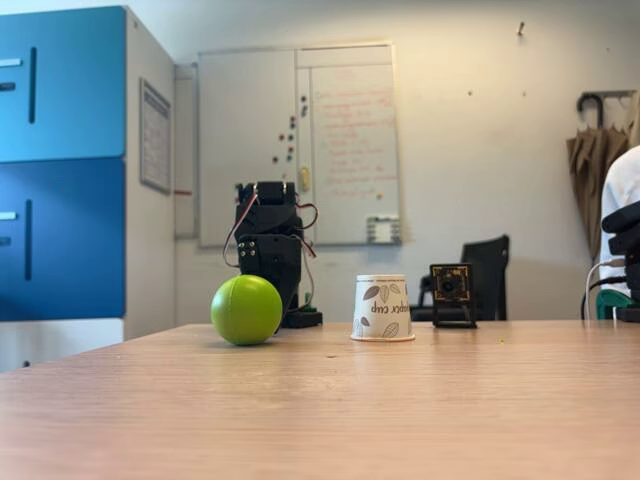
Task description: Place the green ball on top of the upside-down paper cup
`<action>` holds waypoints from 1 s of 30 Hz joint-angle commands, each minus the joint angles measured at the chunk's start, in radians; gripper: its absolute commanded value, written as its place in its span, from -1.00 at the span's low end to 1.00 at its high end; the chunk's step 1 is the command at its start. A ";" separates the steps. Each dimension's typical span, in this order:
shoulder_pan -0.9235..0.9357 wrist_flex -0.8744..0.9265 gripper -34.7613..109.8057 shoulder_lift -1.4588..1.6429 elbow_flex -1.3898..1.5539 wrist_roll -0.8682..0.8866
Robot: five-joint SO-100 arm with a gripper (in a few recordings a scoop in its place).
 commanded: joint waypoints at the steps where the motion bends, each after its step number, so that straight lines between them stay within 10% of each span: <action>1: -0.021 0.011 -0.52 0.005 -0.002 -0.006; 30: -0.018 0.011 -0.52 0.005 -0.002 -0.006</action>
